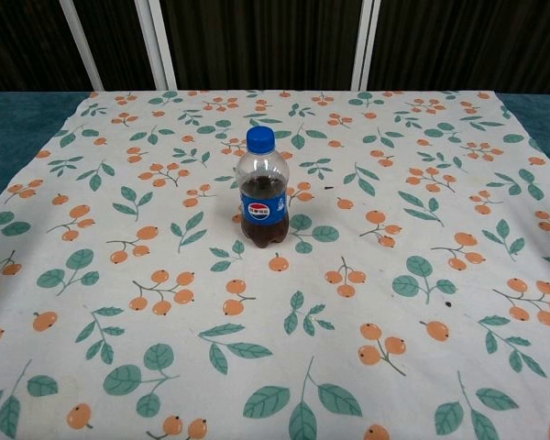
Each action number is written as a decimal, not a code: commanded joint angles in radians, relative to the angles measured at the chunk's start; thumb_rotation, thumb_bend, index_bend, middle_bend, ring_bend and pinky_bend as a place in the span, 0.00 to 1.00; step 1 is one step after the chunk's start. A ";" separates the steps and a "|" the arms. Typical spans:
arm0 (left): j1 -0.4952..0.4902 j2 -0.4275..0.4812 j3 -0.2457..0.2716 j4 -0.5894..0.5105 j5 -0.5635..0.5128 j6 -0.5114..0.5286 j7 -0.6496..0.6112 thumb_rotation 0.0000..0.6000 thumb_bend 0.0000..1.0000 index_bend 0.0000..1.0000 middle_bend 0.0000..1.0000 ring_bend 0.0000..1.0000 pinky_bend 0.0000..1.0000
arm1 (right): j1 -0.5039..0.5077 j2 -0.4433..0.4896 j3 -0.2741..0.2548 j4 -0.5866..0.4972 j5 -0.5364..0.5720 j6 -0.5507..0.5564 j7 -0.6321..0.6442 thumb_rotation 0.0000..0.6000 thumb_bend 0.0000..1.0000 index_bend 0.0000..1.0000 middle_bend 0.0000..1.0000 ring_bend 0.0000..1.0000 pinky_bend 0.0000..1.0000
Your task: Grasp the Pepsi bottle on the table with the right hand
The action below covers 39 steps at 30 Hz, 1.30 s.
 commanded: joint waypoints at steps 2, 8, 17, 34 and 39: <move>-0.001 0.000 -0.001 -0.001 -0.001 -0.001 0.002 1.00 0.54 0.18 0.05 0.11 0.04 | 0.000 0.000 0.001 -0.002 0.000 -0.001 -0.002 1.00 0.21 0.01 0.10 0.05 0.20; 0.000 -0.001 0.002 0.000 0.000 -0.001 0.008 1.00 0.54 0.18 0.05 0.11 0.04 | 0.004 -0.003 0.006 -0.003 0.004 -0.009 0.002 1.00 0.21 0.01 0.10 0.05 0.20; -0.002 -0.001 0.000 -0.003 -0.003 -0.003 0.008 1.00 0.54 0.18 0.05 0.11 0.04 | 0.008 0.002 0.005 -0.015 0.005 -0.025 0.028 1.00 0.21 0.01 0.10 0.05 0.20; 0.002 -0.004 0.002 -0.003 -0.003 0.003 0.016 1.00 0.55 0.18 0.05 0.11 0.04 | 0.008 0.004 0.014 -0.020 0.033 -0.043 0.063 1.00 0.21 0.01 0.10 0.05 0.20; 0.003 -0.004 -0.001 -0.002 -0.001 0.009 0.014 1.00 0.54 0.18 0.05 0.11 0.04 | 0.016 0.026 0.001 -0.039 0.016 -0.070 0.146 1.00 0.21 0.01 0.10 0.05 0.20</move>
